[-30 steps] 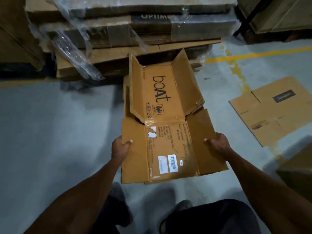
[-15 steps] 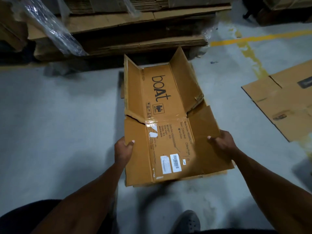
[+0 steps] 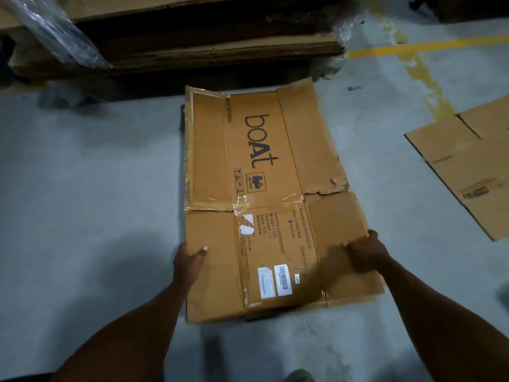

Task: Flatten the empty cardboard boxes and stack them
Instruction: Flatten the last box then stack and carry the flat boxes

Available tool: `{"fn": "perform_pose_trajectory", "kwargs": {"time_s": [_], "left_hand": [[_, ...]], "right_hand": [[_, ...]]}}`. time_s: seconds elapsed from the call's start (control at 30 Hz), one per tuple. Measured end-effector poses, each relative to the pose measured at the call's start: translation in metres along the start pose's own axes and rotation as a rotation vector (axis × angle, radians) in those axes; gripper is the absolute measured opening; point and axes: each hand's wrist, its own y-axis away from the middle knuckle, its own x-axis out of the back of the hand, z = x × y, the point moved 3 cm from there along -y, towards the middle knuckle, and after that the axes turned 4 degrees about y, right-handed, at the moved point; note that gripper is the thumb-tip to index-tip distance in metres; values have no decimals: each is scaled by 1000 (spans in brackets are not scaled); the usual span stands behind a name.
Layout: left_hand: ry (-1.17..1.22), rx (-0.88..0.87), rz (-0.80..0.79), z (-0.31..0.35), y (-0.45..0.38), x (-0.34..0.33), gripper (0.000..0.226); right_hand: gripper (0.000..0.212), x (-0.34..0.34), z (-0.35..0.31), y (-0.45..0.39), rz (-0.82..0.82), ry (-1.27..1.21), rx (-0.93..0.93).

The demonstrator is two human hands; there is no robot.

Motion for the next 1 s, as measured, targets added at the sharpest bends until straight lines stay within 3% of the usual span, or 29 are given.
{"fn": "perform_pose_trajectory", "kwargs": {"time_s": [0.13,0.27,0.4,0.47,0.73,0.83,1.0], "left_hand": [[-49,183,-110,-65,-49,-13,96],[-29,128,-170,-41,-31,-16,106],[-8,116,-162,-49,-39,-21,111],[19,112,-150,-62,-48,-23,119],[143,208,-272,-42,-23,-44,131],[181,192,-268,-41,-21,-47,125],[265,253,-312,-38,-22,-40,106]], "right_hand": [[128,-20,27,-50,-76,129,-63],[122,-31,29,-48,-30,81,-74],[139,-25,26,-45,-2,297,-99],[131,-21,26,-50,-25,236,-93],[150,-26,56,-72,38,40,-213],[136,-20,64,-85,28,-9,-225],[81,-1,37,-35,-41,37,-124]]}}
